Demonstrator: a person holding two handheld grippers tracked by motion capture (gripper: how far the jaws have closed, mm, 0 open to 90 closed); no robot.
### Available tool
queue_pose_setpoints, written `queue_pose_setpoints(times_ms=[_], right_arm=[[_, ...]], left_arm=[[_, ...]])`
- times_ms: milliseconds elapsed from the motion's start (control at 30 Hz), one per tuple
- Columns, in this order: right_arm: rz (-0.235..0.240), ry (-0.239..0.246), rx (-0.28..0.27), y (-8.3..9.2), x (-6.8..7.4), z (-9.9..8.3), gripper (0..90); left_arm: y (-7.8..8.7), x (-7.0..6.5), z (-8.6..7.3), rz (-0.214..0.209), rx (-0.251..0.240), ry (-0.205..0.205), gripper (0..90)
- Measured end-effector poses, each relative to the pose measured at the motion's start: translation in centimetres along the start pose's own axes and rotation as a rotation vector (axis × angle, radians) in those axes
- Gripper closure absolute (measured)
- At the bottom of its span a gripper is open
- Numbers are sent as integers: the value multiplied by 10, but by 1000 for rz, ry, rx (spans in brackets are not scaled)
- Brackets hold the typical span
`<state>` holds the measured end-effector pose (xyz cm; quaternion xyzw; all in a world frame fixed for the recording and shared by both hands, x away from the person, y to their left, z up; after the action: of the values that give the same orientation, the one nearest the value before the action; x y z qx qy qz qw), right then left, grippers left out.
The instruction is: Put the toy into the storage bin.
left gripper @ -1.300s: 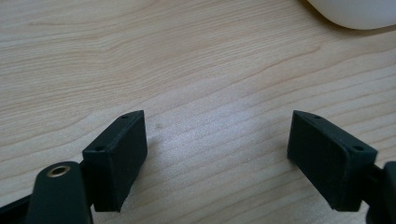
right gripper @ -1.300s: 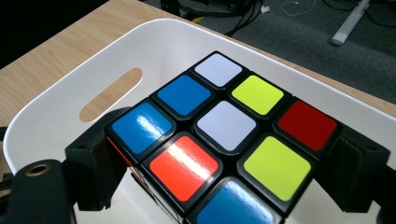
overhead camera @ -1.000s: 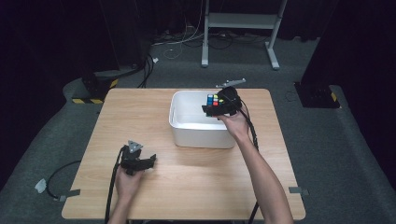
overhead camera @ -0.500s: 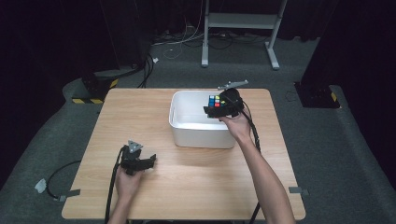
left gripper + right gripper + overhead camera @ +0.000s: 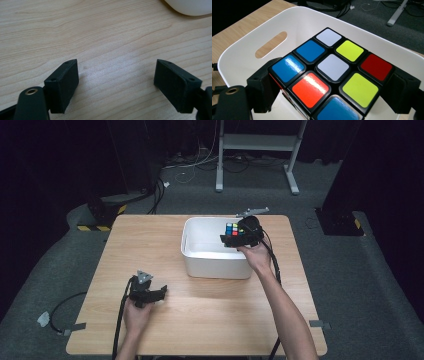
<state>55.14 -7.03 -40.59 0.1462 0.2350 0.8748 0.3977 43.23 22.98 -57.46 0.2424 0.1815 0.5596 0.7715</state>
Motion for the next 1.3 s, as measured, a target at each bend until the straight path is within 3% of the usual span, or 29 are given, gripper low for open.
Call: queue_pose_setpoints(times_ms=[1300], right_arm=[[8,1,-20,15,0,-8,138]], left_arm=[[0,0,0,0,0,-1,200]])
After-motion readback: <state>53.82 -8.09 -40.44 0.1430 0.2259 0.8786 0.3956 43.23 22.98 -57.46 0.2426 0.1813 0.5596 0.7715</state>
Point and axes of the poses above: each handheld gripper's, and its own axes: y roughly backward along the jaws, z roughly out of its top, x roughly to its left, the point moved 7 cm from there along -y, roughly forward along the jaws, and after that the axes turned 7 degrees about -x, right-handed, at the moved point
